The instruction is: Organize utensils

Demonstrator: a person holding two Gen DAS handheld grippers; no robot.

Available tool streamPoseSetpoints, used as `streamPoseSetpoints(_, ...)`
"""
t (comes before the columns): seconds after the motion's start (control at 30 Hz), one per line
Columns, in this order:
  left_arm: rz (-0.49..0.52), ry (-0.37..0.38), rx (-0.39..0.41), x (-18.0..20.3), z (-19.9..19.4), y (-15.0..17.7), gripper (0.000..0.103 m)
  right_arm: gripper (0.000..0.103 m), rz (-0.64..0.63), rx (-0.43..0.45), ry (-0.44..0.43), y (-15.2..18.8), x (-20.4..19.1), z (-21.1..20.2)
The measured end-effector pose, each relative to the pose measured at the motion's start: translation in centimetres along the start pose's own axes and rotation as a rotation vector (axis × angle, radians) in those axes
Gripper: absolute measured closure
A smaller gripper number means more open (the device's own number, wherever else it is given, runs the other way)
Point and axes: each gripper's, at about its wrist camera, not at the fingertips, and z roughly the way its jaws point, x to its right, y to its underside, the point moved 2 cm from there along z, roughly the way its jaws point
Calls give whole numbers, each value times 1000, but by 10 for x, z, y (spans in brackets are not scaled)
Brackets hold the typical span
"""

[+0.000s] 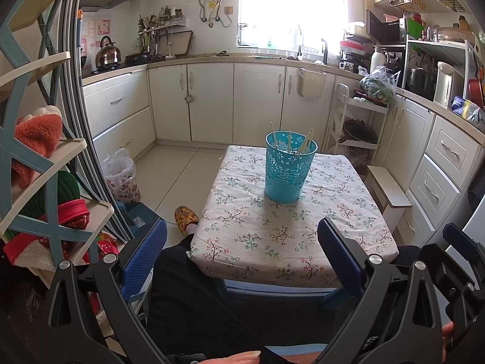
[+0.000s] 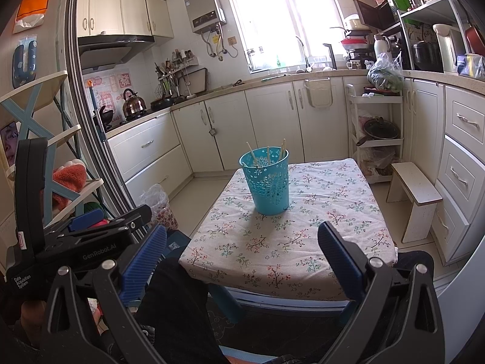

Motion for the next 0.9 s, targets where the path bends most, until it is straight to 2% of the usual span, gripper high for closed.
streamPoseSetpoints(0.37,2,9,-16,4,3,4,7,7,3,-4,-1,1,-1,2)
streamPoseSetpoints(0.63,13,10,-12,4,23,2,7,7,-2,-15,4,-3,2,19)
streamPoseSetpoints(0.77,16,-14,-37,4,57,-7,7,7,-2,-28,-4,-11,13,43)
streamPoseSetpoints(0.9,35,4,-137,12,108,-10,7,7,9,-69,8,-16,27,81)
